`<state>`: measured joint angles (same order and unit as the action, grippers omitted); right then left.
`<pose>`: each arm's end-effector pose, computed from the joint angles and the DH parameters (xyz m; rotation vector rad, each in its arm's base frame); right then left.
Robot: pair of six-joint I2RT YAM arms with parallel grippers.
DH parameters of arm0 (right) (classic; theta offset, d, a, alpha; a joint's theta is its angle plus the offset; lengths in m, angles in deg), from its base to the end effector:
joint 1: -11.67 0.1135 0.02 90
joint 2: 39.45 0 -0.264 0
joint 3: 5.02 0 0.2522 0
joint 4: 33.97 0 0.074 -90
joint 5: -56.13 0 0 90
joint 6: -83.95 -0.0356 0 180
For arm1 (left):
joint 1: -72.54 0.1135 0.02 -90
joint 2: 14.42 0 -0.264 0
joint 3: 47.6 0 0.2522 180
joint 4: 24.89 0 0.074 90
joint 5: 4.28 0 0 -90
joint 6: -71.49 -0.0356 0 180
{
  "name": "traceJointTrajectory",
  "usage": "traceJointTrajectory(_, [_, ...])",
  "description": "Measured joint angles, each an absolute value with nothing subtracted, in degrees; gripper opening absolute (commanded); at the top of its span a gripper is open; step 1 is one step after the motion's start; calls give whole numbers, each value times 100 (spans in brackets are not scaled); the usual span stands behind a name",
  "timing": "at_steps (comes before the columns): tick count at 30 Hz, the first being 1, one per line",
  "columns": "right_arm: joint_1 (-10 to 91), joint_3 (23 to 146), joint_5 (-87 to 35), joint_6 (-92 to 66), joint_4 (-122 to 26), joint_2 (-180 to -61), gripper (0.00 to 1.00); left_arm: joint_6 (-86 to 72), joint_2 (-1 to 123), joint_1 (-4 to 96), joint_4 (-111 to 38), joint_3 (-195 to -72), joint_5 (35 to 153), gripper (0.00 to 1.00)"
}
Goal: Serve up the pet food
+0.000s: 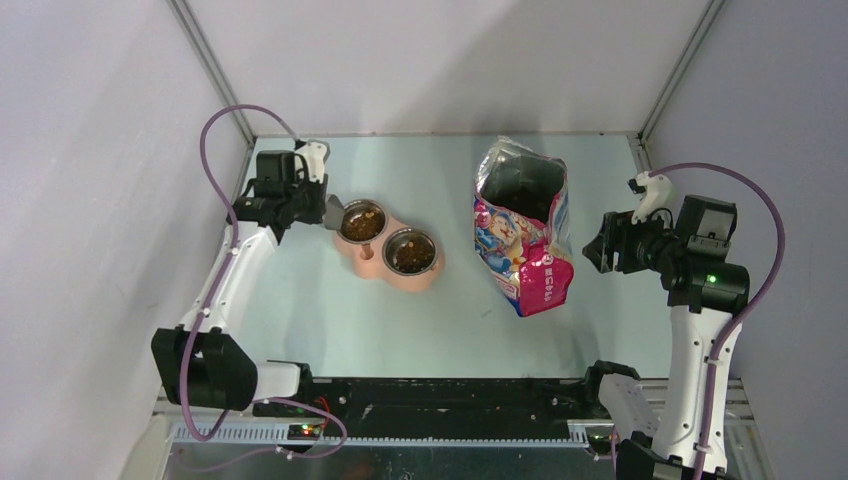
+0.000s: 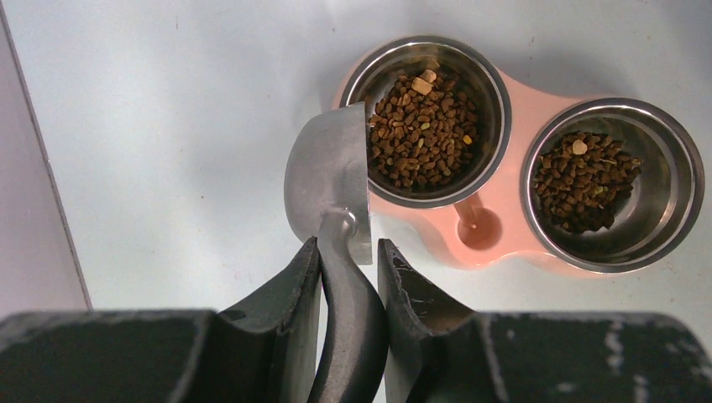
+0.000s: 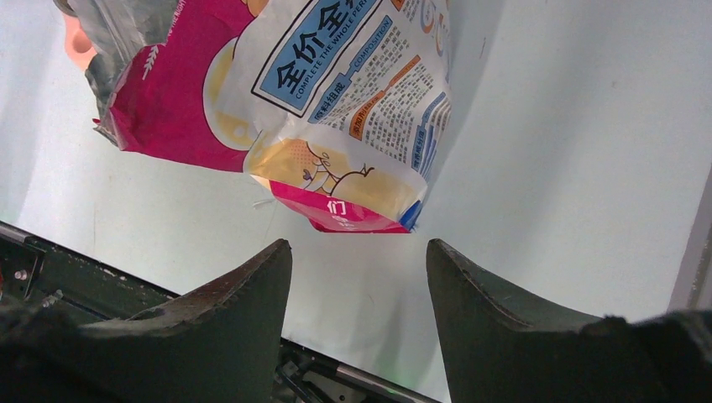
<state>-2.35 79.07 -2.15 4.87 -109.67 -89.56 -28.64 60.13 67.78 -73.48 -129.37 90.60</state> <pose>0.1381 -0.0152 0.3876 -0.2187 2.1890 0.3942 0.2808 -0.0264 0.3273 0.3404 2.2647 -0.0490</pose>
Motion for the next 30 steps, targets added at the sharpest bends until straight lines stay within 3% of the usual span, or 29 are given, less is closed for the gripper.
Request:
traceJointTrajectory(19, [-255, 7708, -149, 443, -10930, -8925, 63, -2912, 6004, 6678, -7647, -13144, 9060, 0])
traceJointTrajectory(30, [-262, 7686, -62, 327, -10801, -8947, 63, -3008, 6144, 5294, -8375, -15280, 9381, 0])
